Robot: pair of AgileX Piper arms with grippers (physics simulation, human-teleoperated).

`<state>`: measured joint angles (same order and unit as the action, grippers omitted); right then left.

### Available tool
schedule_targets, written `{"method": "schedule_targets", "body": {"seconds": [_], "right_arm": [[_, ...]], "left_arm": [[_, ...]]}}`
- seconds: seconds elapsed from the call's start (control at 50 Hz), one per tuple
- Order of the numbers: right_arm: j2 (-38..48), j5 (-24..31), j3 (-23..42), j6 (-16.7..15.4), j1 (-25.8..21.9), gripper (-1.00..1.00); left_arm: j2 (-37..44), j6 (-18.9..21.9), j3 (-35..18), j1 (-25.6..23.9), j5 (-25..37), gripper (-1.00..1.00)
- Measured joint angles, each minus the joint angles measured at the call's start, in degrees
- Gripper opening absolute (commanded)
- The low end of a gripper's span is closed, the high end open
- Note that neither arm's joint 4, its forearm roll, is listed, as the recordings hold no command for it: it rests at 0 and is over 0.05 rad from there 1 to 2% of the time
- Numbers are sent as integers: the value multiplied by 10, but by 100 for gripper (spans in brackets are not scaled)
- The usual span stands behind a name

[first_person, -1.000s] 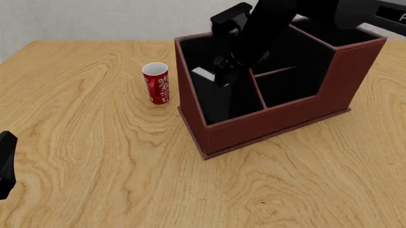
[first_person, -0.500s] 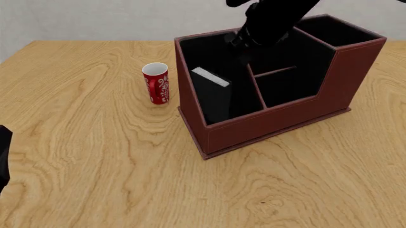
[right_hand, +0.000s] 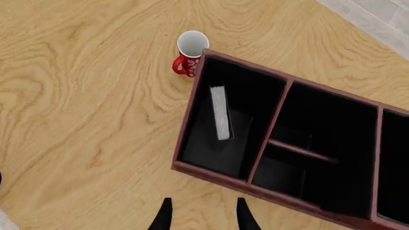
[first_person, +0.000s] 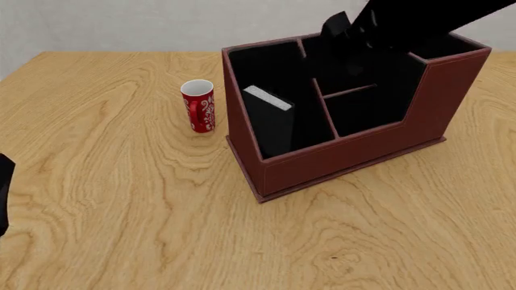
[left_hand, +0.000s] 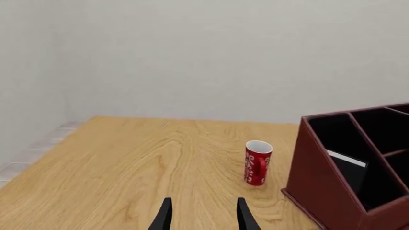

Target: Pick up the book and place it in the left compartment of the caddy.

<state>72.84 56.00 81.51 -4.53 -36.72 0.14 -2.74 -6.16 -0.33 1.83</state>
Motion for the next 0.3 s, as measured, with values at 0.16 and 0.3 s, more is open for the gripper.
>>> {"method": "schedule_targets", "body": {"seconds": [0.16,0.3], "right_arm": [[-75,-25,-57,22,-16,100],[-135,-44,-104,35,-26,100]], "left_arm": [[0,5,-6,-9,6,100],[2,7,-14,-16,13,100]]}}
